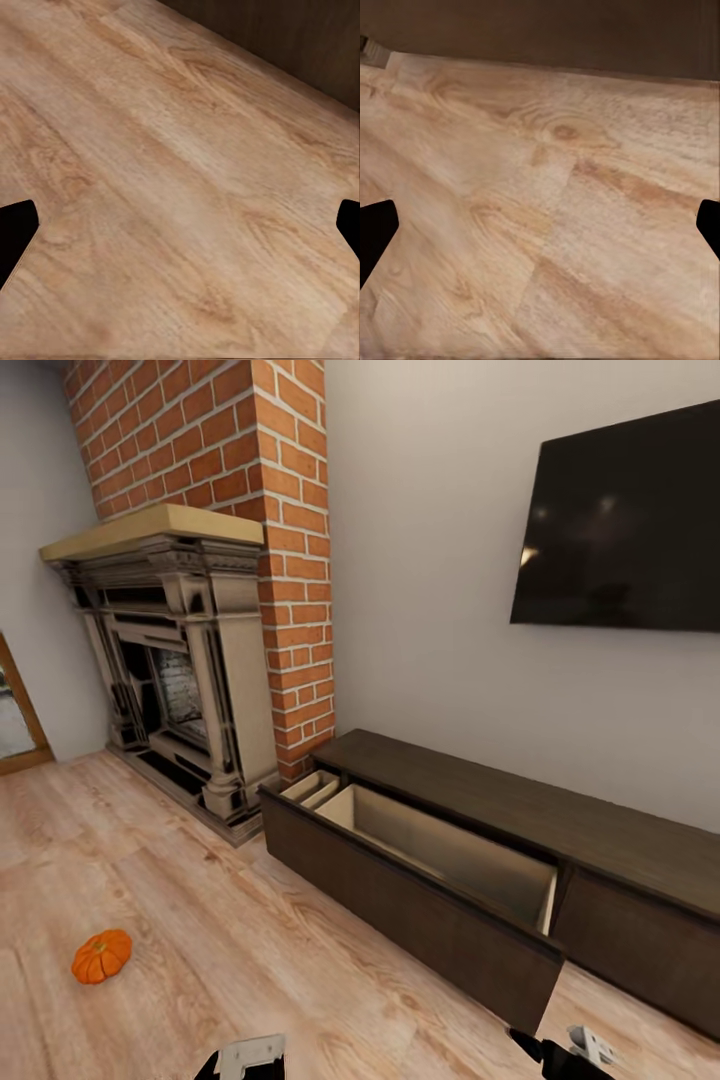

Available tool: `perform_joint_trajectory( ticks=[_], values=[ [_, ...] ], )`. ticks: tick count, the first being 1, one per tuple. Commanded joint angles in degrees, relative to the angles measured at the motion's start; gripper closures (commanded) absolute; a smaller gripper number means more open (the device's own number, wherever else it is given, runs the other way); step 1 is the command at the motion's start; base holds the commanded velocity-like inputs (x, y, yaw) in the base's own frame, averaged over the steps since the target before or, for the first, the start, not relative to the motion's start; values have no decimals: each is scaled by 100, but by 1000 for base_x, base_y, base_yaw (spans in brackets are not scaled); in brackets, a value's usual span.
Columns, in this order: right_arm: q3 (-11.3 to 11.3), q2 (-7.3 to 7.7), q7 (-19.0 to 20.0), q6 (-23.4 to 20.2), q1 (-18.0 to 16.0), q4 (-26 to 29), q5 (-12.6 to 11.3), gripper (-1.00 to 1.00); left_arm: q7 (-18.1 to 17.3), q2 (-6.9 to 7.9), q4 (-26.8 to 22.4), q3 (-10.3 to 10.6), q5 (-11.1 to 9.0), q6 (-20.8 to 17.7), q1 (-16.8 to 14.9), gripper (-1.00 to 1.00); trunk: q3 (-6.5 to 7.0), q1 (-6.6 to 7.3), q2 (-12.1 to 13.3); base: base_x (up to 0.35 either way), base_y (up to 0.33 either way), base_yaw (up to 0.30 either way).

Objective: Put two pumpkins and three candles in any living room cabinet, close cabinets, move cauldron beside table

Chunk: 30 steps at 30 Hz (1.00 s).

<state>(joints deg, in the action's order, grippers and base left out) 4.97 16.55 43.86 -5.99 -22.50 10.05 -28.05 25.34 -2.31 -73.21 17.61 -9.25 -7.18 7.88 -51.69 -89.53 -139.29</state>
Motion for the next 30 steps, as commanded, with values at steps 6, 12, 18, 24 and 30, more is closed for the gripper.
perform_joint_trajectory(
  ticks=[6,12,18,24,30],
  values=[
    [-44,-84,-285,-68,0,52,-10,-100,24,5,16,2,-52,-20,2,-100,66,133,240,0,0,211],
    [-85,-158,-381,-69,0,66,-8,-100,23,6,6,-2,-53,-21,1,-100,135,265,480,0,0,210],
    [-100,-170,-395,-69,0,67,-7,-100,28,5,8,0,-45,-20,-2,-100,205,397,721,0,0,209],
    [-102,-177,-396,-69,0,68,-7,-100,31,4,6,4,-46,-26,-4,-100,275,529,962,0,0,209],
    [-102,-182,-396,-69,0,68,-7,-100,31,5,-11,4,-48,-28,4,-100,345,660,1202,0,0,209]
  ],
)
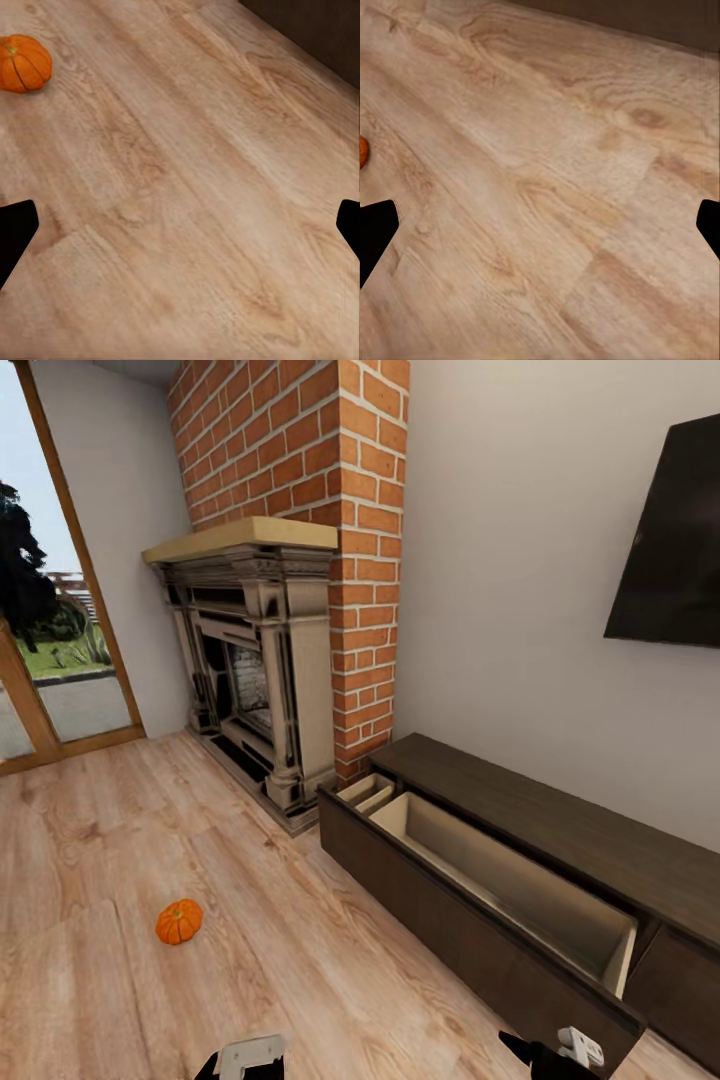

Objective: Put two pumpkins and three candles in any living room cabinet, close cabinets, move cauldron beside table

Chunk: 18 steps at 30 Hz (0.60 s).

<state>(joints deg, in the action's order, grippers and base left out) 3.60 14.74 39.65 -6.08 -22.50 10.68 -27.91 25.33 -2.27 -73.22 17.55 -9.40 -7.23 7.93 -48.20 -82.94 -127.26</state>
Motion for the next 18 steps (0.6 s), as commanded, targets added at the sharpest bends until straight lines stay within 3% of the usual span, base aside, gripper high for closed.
perform_joint_trajectory(
  ticks=[1,18],
  values=[
    [36,-2,25,-60,0,4,-22,-100,33,0,-3,10,-29,-24,-5,-100,7,23,39,0,0,205],
    [-79,-20,25,-60,0,5,-22,-100,138,1,6,17,-24,-28,-12,-100,199,397,721,0,0,200]
  ],
)
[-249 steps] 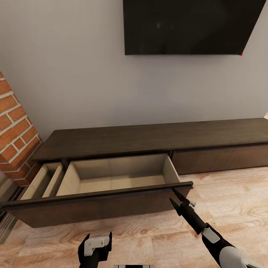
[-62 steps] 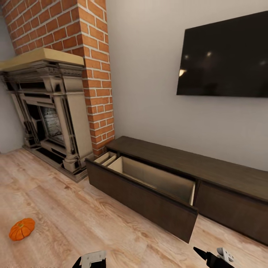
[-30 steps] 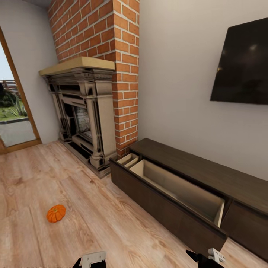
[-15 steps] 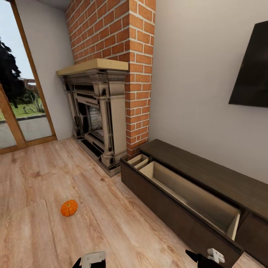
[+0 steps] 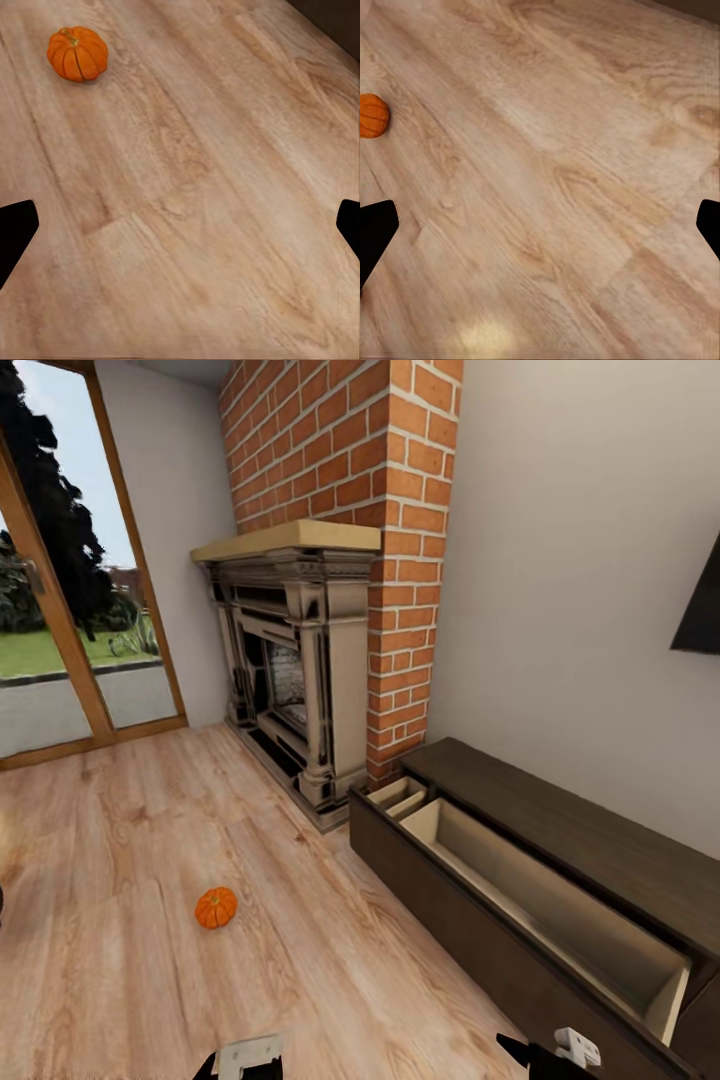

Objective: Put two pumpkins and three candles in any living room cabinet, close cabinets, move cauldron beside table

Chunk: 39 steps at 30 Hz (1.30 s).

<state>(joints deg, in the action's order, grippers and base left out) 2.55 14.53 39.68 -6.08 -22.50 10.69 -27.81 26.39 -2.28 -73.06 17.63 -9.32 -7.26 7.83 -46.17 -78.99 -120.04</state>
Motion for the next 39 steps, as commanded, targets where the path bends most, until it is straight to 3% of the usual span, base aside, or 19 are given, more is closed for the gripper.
perform_joint_trajectory(
  ticks=[1,39],
  values=[
    [23,0,23,-60,0,4,-31,-100,34,3,-11,8,-34,-24,-1,-100,7,23,39,0,0,197],
    [17,-29,23,-54,0,12,-31,-100,51,-3,84,9,-34,-30,-7,-100,430,858,1563,0,0,193]
  ],
)
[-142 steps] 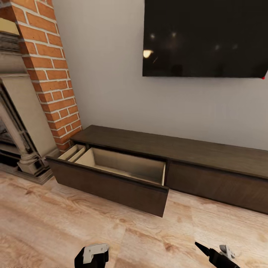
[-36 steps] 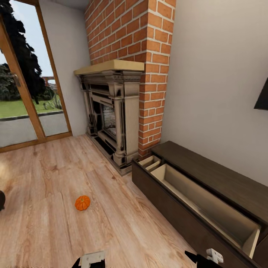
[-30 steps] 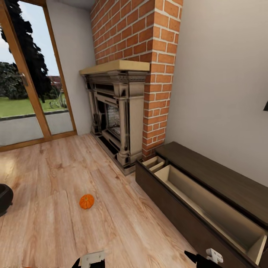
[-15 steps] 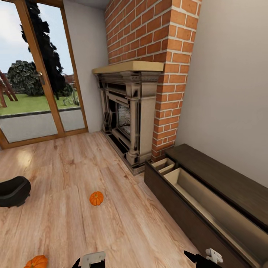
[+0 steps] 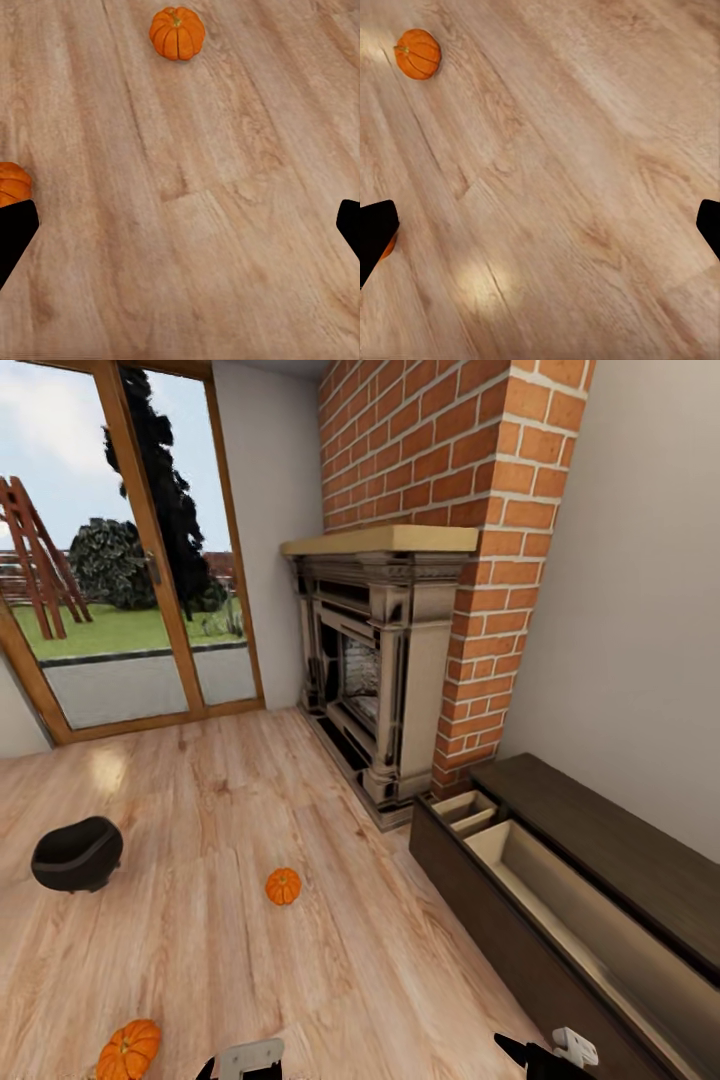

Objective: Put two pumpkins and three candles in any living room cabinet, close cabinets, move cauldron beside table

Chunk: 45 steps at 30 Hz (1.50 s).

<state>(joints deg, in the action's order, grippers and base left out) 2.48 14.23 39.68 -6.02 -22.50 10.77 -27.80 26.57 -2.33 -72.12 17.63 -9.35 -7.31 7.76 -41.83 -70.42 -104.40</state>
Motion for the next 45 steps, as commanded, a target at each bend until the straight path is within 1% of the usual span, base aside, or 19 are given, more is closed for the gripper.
perform_joint_trajectory(
  ticks=[1,26,36,45],
  values=[
    [24,1,23,-59,0,4,-32,-100,32,2,-12,8,-33,-25,0,-100,7,23,39,0,0,188],
    [22,-3,23,-61,0,4,-32,-100,37,4,4,1,-36,-14,-1,-100,276,572,1042,0,0,174],
    [22,-6,23,-57,0,4,-32,-100,7,42,-71,21,-40,56,21,-100,203,572,1042,-8,8,171],
    [24,-2,28,-57,0,3,-32,-100,-3,48,-60,-2,-47,22,18,-100,146,572,1042,-147,189,149]
  ],
)
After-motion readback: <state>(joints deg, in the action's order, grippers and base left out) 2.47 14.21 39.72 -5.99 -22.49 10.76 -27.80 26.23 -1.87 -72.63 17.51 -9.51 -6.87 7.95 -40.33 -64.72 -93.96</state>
